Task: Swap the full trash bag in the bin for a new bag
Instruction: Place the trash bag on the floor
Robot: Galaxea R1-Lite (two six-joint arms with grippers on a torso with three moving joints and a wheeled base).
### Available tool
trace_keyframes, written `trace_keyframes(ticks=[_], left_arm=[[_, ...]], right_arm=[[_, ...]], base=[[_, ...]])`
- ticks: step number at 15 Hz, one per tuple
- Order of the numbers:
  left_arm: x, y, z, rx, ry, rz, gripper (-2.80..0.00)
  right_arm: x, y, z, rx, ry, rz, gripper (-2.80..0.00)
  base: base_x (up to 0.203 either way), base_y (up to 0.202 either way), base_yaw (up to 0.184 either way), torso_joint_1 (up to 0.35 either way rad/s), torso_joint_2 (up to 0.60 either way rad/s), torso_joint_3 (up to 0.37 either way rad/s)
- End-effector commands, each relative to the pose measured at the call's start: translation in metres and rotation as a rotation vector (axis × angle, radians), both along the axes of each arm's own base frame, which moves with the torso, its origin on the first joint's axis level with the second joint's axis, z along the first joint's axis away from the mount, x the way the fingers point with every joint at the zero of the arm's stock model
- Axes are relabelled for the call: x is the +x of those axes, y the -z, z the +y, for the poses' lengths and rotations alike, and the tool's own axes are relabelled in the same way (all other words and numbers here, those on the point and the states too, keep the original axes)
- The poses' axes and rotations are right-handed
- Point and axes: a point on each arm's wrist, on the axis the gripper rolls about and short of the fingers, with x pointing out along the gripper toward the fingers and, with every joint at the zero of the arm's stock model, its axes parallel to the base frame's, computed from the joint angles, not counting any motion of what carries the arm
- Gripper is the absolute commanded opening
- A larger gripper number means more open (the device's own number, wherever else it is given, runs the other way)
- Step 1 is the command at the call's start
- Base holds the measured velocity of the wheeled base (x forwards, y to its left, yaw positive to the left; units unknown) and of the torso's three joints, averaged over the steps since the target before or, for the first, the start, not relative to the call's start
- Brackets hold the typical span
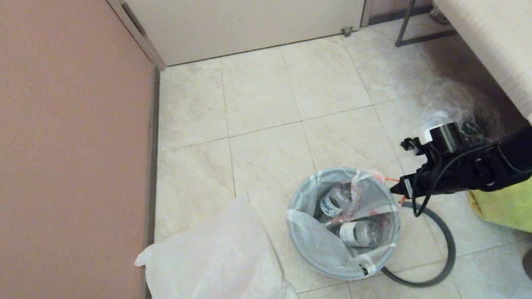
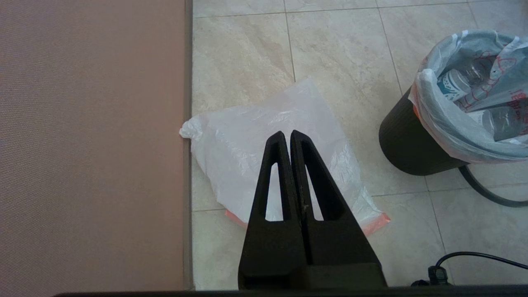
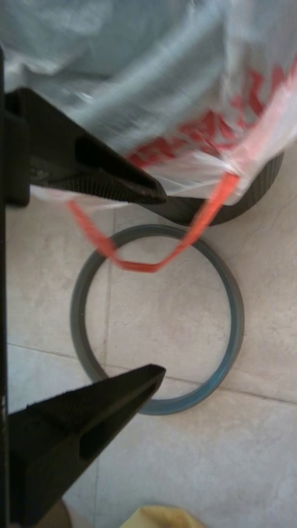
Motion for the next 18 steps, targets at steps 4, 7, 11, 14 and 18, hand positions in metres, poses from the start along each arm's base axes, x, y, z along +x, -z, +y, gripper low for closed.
trace_keyframes(ticks=[4, 7, 11, 14, 18], left_arm=[[0.0, 0.0, 0.0, 0.0, 0.0, 0.0, -2.8], [0.0, 0.0, 0.0, 0.0, 0.001, 0.0, -2.8], [0.0, 0.0, 0.0, 0.0, 0.0, 0.0, -2.8], [0.0, 0.0, 0.0, 0.0, 0.001, 0.0, -2.8], [0.0, 0.0, 0.0, 0.0, 0.0, 0.0, -2.8]], right_arm=[[0.016, 0.028, 0.001, 0.0, 0.007, 0.035, -2.8], [0.017, 0.02, 0.005, 0.046, 0.02, 0.021, -2.8], [0.003, -0.013, 0.001, 0.193, 0.046, 0.062, -2.8], [-0.01, -0.025, 0.004, 0.224, 0.058, 0.111, -2.8], [-0.026, -0.027, 0.016, 0.219, 0.028, 0.137, -2.8]], base=[[0.0, 0.0, 0.0, 0.0, 0.0, 0.0], [0.0, 0.0, 0.0, 0.0, 0.0, 0.0], [0.0, 0.0, 0.0, 0.0, 0.0, 0.0], [0.0, 0.0, 0.0, 0.0, 0.0, 0.0], [0.0, 0.0, 0.0, 0.0, 0.0, 0.0]])
